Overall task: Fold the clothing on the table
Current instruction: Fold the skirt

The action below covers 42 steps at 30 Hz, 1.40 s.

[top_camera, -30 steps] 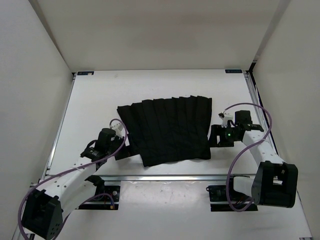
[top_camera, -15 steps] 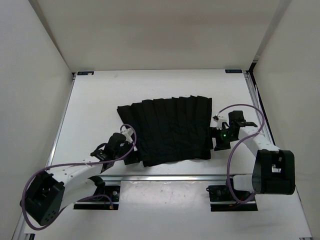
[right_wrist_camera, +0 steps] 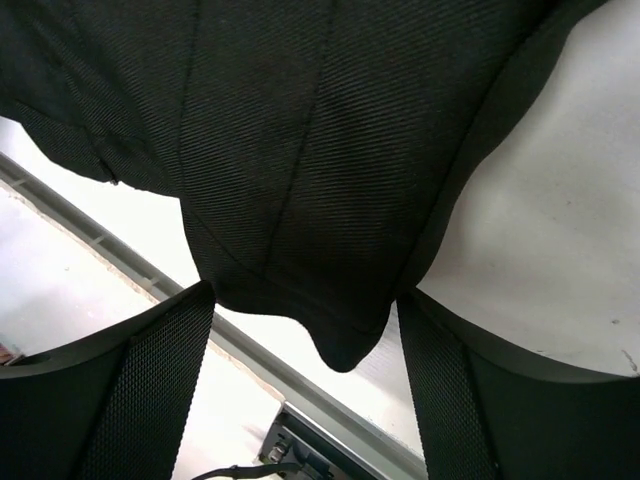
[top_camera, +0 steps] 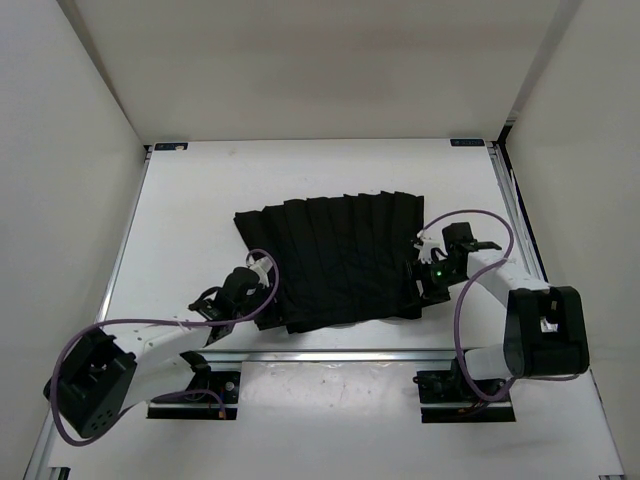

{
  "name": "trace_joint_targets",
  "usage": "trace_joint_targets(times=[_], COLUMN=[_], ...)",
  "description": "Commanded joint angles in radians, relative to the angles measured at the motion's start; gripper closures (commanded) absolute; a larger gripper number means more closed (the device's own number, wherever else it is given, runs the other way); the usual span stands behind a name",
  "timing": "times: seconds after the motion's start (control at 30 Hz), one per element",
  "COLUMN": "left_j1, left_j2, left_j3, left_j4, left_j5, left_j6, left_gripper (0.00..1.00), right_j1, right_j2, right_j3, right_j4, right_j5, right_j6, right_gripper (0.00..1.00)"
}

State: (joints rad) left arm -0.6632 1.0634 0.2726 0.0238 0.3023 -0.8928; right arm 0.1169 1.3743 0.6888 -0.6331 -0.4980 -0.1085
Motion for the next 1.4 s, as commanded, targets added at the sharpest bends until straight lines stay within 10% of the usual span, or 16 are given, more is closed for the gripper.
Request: trace_joint_targets(times=[0.0, 0.23, 0.4, 0.6, 0.97, 1.37], left_j1=[-0.012, -0.038, -0.019, 0.030, 0.283, 0.419], left_j2=[0.024, 0.060, 0.009, -0.149, -0.459, -0.485], left_j3=[0.002, 0.016, -0.006, 0.017, 0.103, 0.106], left_j4=[0.048, 0.070, 0.045, -0.122, -0.400, -0.349], left_j5=[0.012, 0.020, 0.014, 0.017, 0.256, 0.374], left_j6=[-0.011, -0.015, -0.023, -0.009, -0.096, -0.155], left_gripper=[0.27, 0.48, 0.72, 1.00, 1.00, 1.00], right_j1=[-0.017, -0.052, -0.042, -0.056, -0.054, -0.174], right_j2=[0.034, 0.071, 0.040, -0.058, -0.220, -0.182], right_j3=[0.017, 0.021, 0.011, 0.028, 0.218, 0.299], right_j4=[-0.008, -0.002, 0.006, -0.048, -0.298, -0.430], right_j5=[-0.025, -0.056, -0.070, -0.054, -0.082, -0.349], right_j6=[0.006, 0.013, 0.009, -0.022, -0.181, -0.241], right_gripper=[0.22, 0.47, 1.00, 1.00, 1.00, 1.00])
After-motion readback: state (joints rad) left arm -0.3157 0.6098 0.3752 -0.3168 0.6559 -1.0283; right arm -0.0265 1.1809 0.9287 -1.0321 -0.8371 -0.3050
